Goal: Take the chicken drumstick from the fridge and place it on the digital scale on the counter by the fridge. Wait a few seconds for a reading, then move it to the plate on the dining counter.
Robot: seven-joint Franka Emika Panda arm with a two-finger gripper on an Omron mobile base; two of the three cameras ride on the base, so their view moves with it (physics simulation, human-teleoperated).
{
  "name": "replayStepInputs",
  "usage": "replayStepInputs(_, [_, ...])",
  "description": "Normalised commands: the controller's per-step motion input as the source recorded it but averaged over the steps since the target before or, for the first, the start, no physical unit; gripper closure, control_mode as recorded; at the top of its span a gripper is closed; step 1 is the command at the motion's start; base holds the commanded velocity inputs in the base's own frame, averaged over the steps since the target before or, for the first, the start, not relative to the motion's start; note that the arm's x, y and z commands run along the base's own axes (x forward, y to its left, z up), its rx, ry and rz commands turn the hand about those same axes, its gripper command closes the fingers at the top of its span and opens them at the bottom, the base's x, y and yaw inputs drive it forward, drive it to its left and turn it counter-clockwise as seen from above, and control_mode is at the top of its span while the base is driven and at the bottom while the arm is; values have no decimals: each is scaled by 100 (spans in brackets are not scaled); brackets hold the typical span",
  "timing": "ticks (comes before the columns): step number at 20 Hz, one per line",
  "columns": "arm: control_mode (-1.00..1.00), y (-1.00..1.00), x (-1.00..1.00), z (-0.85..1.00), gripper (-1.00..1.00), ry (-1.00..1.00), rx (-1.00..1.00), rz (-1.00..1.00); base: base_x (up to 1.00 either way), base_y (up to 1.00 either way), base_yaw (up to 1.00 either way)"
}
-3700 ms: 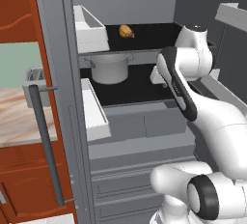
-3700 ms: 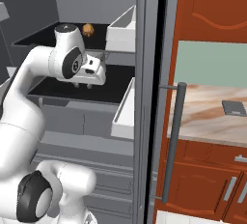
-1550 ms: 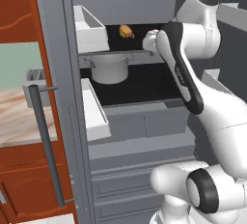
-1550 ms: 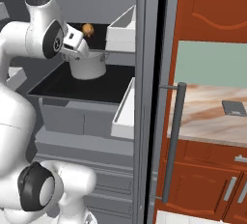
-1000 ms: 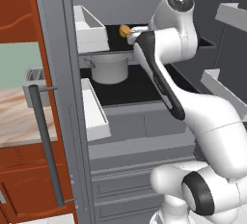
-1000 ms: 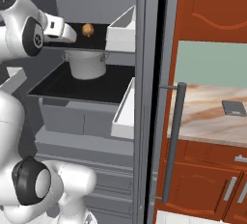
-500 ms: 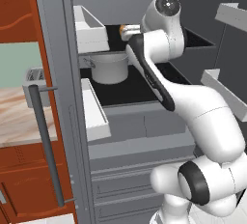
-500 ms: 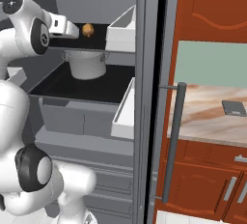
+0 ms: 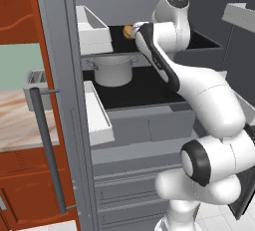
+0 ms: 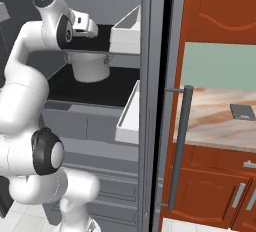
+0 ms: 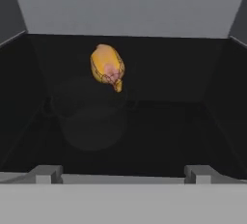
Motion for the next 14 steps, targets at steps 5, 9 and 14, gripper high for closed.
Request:
replayStepInputs(5, [-100,-4,19,0,-100,7,0,3,0,0,0])
replayStepInputs(9, [-100,0,29,0,-100,12,0,5,0,0,0])
replayStepInputs(14, [-100,0,8,-32,-100,2,10,13,0,0,0])
